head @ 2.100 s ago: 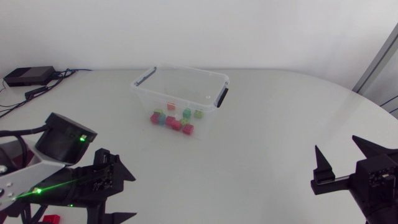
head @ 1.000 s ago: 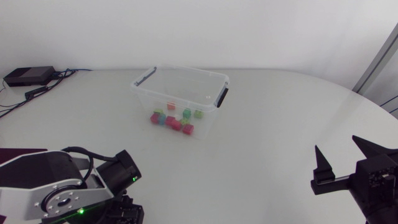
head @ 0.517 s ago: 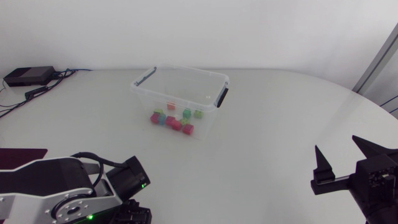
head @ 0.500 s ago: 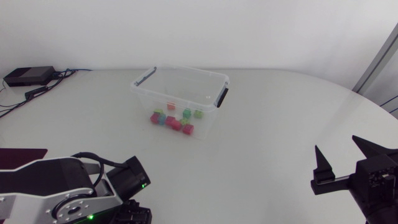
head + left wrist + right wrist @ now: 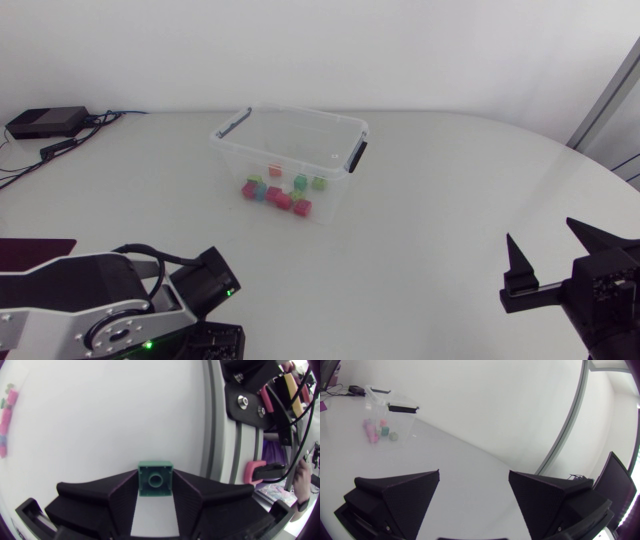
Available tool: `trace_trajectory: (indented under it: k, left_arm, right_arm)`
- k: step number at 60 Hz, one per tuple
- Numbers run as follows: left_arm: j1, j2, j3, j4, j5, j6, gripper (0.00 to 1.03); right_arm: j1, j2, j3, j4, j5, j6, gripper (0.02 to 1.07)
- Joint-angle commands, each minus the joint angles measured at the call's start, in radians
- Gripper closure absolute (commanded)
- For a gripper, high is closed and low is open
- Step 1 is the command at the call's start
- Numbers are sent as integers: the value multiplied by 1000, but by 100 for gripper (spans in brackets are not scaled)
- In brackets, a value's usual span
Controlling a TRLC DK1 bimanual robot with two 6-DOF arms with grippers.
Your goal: Pick up the duplo bricks and place them in the container
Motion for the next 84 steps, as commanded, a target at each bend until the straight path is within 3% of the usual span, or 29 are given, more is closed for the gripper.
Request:
trace_trajectory:
  k: [1, 8, 19, 31, 41, 43, 66, 84]
  left_arm:
    - [29, -44, 13, 5, -19, -5, 100]
    - [74, -110, 77, -12, -34, -1, 100]
    - [209, -124, 234, 31, -31, -2, 100]
    - [299, -44, 349, 235, -27, -125, 100]
    - [319, 22, 418, 367, -22, -226, 100]
    - [336, 40, 433, 442, -22, -283, 100]
    - [437, 117, 470, 893, -4, -584, 100]
    - [445, 322, 561, 1032, -39, -693, 100]
  right_arm:
    - [3, -5, -20, -3, 2, 19, 7]
    - [3, -5, -20, -3, 2, 19, 7]
    - [3, -5, -19, -3, 2, 19, 7]
    - [3, -5, -19, -3, 2, 19, 7]
    - [3, -5, -20, -3, 2, 19, 7]
    - [3, -5, -20, -3, 2, 19, 7]
    - [3, -5, -20, -3, 2, 19, 7]
    - [3, -5, -20, -3, 2, 19, 7]
